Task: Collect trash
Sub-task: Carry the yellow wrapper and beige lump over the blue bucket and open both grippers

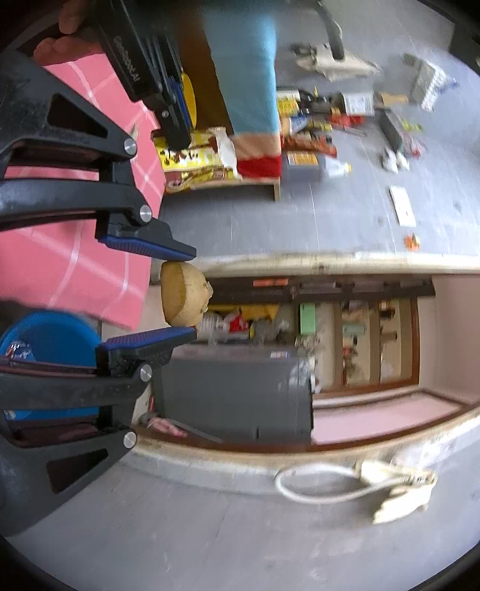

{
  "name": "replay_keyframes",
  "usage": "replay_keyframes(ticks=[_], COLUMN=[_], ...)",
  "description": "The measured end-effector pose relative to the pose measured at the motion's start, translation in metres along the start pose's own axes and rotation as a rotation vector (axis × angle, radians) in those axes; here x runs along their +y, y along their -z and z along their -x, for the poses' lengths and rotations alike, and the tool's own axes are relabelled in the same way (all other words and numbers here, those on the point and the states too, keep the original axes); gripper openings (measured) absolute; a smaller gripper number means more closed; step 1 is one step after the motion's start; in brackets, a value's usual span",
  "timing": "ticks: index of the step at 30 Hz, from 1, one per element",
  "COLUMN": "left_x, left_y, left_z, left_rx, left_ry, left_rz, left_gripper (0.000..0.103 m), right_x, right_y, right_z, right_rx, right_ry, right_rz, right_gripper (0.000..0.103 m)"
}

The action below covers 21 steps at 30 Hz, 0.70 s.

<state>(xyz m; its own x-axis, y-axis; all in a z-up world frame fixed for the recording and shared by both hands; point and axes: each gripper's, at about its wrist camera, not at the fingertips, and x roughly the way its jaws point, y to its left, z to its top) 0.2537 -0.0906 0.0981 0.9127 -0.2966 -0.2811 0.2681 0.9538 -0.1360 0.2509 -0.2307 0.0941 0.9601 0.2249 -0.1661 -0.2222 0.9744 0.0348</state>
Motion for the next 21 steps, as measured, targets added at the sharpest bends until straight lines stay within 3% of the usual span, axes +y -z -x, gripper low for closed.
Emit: replay_keyframes(ticks=[9,21], left_x=[-0.040,-0.076], left_y=[0.007,0.023], left_z=[-0.042,-0.105], left_rx=[0.058,0.267], left_ry=[0.083,0.143], left_rz=[0.015,0.041], left_gripper=[0.017,0.017], right_x=[-0.067,-0.116], right_y=[0.007,0.033], right_z=[0.006,-0.010], right_rx=[0.047,0.207], right_ry=[0.116,0.166], right_rz=[-0.120,-0.193], right_gripper=[0.048,0.048])
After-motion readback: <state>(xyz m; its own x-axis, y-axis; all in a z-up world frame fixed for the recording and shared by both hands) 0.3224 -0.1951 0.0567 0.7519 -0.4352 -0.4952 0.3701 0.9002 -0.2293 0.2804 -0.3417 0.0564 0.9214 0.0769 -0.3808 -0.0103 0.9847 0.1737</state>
